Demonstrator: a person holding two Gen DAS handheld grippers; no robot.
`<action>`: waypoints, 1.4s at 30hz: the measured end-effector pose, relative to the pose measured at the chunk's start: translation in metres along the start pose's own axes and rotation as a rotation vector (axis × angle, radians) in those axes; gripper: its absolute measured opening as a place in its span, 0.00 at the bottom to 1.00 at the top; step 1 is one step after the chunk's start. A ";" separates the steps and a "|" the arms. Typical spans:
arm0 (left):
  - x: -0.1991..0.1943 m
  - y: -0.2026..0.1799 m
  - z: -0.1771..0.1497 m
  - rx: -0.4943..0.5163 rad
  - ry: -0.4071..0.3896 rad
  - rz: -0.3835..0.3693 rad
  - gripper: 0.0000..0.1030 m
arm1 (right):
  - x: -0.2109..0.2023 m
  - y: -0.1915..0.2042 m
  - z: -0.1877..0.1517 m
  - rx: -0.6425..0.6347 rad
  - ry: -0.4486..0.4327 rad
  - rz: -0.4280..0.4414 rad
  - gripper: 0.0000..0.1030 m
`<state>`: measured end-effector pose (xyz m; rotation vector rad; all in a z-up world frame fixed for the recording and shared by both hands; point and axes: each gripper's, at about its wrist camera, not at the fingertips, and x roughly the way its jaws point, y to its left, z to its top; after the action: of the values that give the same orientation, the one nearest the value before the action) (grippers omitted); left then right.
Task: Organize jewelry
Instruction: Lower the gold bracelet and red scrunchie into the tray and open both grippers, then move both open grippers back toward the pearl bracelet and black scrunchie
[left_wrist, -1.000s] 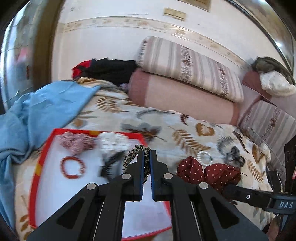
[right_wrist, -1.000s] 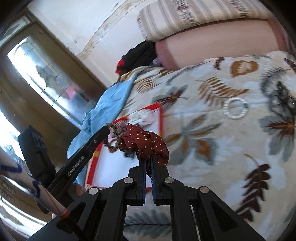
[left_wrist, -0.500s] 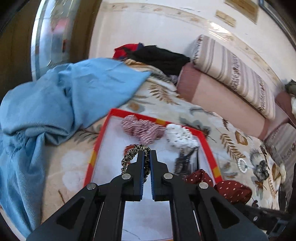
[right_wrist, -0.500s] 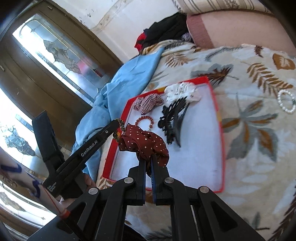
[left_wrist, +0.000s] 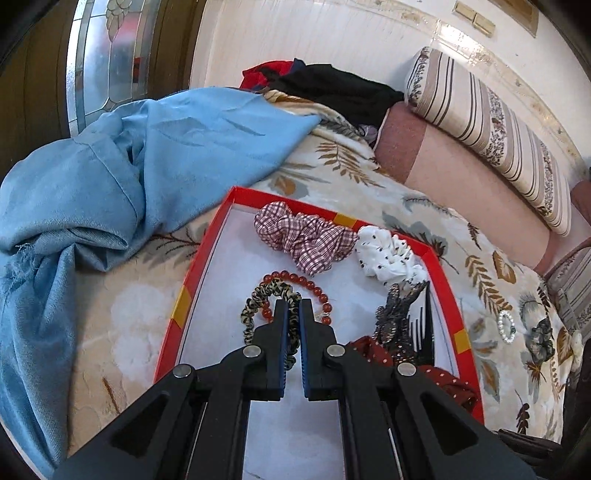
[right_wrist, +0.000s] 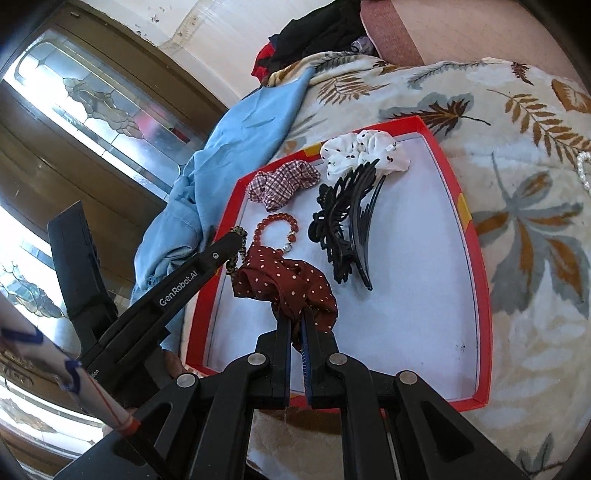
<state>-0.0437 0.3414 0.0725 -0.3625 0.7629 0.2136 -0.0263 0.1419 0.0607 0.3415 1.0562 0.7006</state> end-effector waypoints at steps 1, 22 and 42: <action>0.001 0.000 0.000 -0.001 0.002 0.002 0.05 | 0.001 -0.001 0.000 0.000 -0.002 -0.007 0.08; -0.008 -0.005 0.002 -0.003 -0.042 -0.011 0.15 | -0.010 -0.013 0.001 -0.006 -0.029 -0.052 0.26; -0.028 -0.031 0.003 0.048 -0.139 -0.053 0.24 | -0.065 -0.033 -0.001 0.043 -0.097 -0.013 0.31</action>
<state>-0.0521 0.3128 0.1017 -0.3190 0.6200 0.1687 -0.0349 0.0738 0.0853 0.4018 0.9818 0.6439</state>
